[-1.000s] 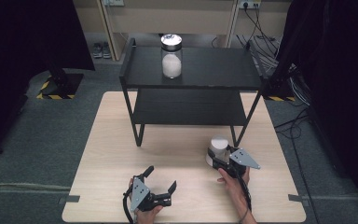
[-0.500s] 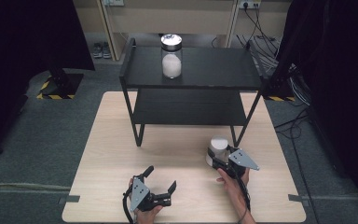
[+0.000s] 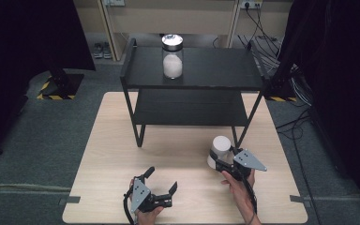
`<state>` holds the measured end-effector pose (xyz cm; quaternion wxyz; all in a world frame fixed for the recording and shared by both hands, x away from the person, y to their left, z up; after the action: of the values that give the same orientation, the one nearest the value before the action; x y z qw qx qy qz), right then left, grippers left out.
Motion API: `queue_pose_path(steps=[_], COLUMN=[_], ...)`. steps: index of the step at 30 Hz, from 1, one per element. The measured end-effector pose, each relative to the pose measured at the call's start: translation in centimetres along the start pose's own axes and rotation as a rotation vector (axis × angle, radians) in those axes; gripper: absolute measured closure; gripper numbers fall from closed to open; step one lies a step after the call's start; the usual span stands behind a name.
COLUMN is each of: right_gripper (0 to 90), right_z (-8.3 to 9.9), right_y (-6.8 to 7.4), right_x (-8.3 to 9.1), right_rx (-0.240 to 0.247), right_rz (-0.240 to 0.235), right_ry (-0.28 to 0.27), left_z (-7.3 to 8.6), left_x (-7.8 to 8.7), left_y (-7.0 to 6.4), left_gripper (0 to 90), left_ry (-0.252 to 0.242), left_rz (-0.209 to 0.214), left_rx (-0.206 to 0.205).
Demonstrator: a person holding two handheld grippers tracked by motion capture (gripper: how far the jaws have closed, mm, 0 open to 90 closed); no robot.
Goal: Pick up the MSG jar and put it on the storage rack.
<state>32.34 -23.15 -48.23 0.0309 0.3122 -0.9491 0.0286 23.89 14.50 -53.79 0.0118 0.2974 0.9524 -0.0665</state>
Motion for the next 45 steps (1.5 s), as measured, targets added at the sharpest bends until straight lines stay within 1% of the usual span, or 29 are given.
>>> queue_pose_path(steps=[2,6,16,22,24,25,29,33,38,39,40,41,44,45], right_gripper=[35.5,35.6,35.5,35.6,35.6,35.6,35.6,35.6,35.6,35.6,35.6,35.6,35.6,35.6], right_z=[-0.5,-1.6,-4.0,-5.3,-6.3,-6.3,-7.9,-9.6,-11.8,-12.7,-12.7,-13.2,-14.8,-16.0], right_y=[0.1,0.5,1.2,1.3,1.2,1.2,1.2,1.1,1.1,1.1,1.1,1.2,1.2,1.2], right_x=[0.3,0.7,1.2,1.3,1.4,1.4,1.5,1.4,1.2,1.2,1.2,1.2,1.1,1.1], right_rx=[0.002,0.020,0.028,0.033,0.031,0.031,0.035,0.020,0.020,0.021,0.021,0.023,0.029,0.031], right_rz=[-0.007,-0.027,-0.073,-0.091,-0.101,-0.101,-0.119,-0.144,-0.172,-0.183,-0.183,-0.187,-0.199,-0.204], right_ry=[-0.003,-0.008,-0.018,-0.029,-0.033,-0.033,-0.034,-0.029,-0.036,-0.039,-0.039,-0.042,-0.048,-0.050], left_z=[0.0,0.0,0.0,0.0,0.0,0.0,0.0,0.0,0.0,0.0,0.0,0.0,0.0,0.0], left_x=[0.0,0.0,0.0,0.0,0.0,0.0,0.0,0.0,0.0,0.0,0.0,0.0,0.0,0.0], left_y=[0.0,0.0,0.0,0.0,0.0,0.0,0.0,0.0,0.1,0.1,0.1,0.1,0.1,0.1], left_gripper=[0.2,0.2,0.2,0.2,0.2,0.2,0.2,0.2,0.2,0.2,0.2,0.2,0.2,0.2], left_ry=[0.000,0.000,-0.003,-0.001,-0.001,-0.001,0.000,-0.001,-0.001,-0.001,-0.001,-0.001,-0.001,-0.001], left_rz=[0.001,0.001,0.000,-0.001,-0.001,-0.001,0.000,-0.001,-0.002,-0.002,-0.002,-0.002,-0.002,-0.001], left_rx=[0.000,0.000,0.002,0.001,0.003,0.003,0.003,0.005,0.007,0.007,0.007,0.007,0.007,0.008])
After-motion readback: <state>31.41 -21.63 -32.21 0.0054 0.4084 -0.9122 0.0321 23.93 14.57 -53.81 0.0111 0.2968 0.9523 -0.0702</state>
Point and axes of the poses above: each handheld gripper's, and its own axes: x roughly backward along the jaws, z roughly out of its underside, y roughly to its left, the point moved 9 cm from there along -x, roughly forward along the jaws, and after that the axes turned 3 degrees about -y, right-handed, at the moved point
